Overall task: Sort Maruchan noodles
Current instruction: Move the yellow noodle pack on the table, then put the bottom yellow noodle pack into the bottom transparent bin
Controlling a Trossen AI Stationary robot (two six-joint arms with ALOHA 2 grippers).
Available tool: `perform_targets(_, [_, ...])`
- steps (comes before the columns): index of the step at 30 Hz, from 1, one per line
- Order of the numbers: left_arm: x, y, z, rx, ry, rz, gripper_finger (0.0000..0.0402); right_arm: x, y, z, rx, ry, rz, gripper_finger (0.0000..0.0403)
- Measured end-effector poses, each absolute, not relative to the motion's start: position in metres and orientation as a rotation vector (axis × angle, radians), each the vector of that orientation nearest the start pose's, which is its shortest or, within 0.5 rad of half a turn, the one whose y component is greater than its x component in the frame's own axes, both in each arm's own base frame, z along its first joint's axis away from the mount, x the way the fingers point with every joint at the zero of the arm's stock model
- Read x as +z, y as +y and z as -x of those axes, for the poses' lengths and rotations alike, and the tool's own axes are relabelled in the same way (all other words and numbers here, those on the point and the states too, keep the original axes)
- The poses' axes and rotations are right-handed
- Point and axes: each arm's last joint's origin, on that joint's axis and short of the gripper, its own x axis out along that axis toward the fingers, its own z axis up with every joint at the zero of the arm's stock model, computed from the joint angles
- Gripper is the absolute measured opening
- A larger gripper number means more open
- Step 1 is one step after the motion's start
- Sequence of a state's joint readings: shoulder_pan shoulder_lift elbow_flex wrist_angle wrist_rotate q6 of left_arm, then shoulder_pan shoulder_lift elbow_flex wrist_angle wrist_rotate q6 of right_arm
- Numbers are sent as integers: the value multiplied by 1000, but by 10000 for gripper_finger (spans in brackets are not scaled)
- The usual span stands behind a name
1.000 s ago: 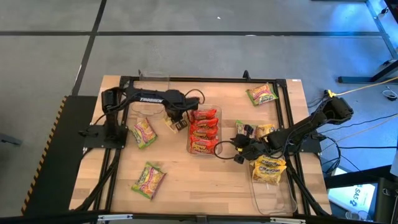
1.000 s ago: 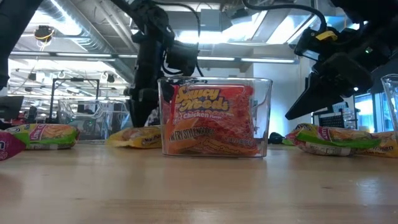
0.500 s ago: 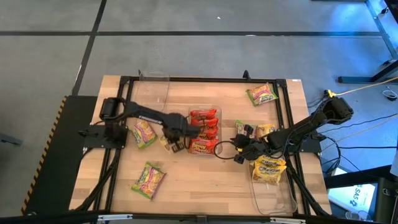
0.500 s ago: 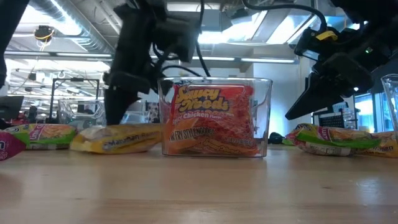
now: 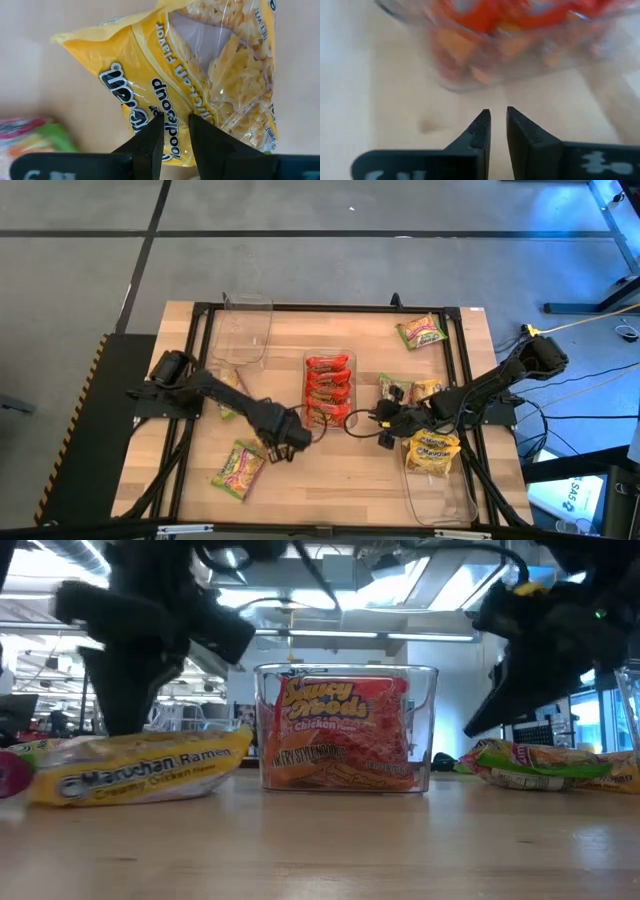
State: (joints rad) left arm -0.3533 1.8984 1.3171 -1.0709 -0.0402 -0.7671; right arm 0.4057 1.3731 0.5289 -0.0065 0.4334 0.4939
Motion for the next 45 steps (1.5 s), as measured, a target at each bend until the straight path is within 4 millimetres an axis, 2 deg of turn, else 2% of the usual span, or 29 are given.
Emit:
perform_targets(7, [173, -157, -314, 233, 1430, 176, 88, 164, 94, -235, -25, 680, -271, 35])
perform_targets(15, [175, -194, -324, 49, 1156, 71, 88, 188, 128, -237, 96, 579, -334, 35])
perform_targets(19, [178, -202, -330, 34, 1026, 27, 88, 199, 147, -242, 145, 545, -338, 35])
perform_targets(24, [181, -206, -341, 56, 876, -4, 88, 204, 170, -261, 229, 562, -316, 35])
perform_targets(30, [202, -210, -338, 92, 818, 18, 88, 205, 183, -282, 240, 582, -343, 38])
perform_targets(33, [211, -216, -323, 91, 876, 91, 88, 199, 184, -291, 215, 599, -382, 66])
perform_targets(38, [203, -230, -300, 135, 1001, 161, 89, 181, 182, -304, 111, 635, -492, 158])
perform_targets(42, [189, -243, -295, 132, 1018, 145, 89, 162, 178, -311, -24, 643, -627, 234])
perform_targets(45, [180, -251, -296, 130, 1001, 132, 89, 148, 175, -316, -96, 653, -701, 276])
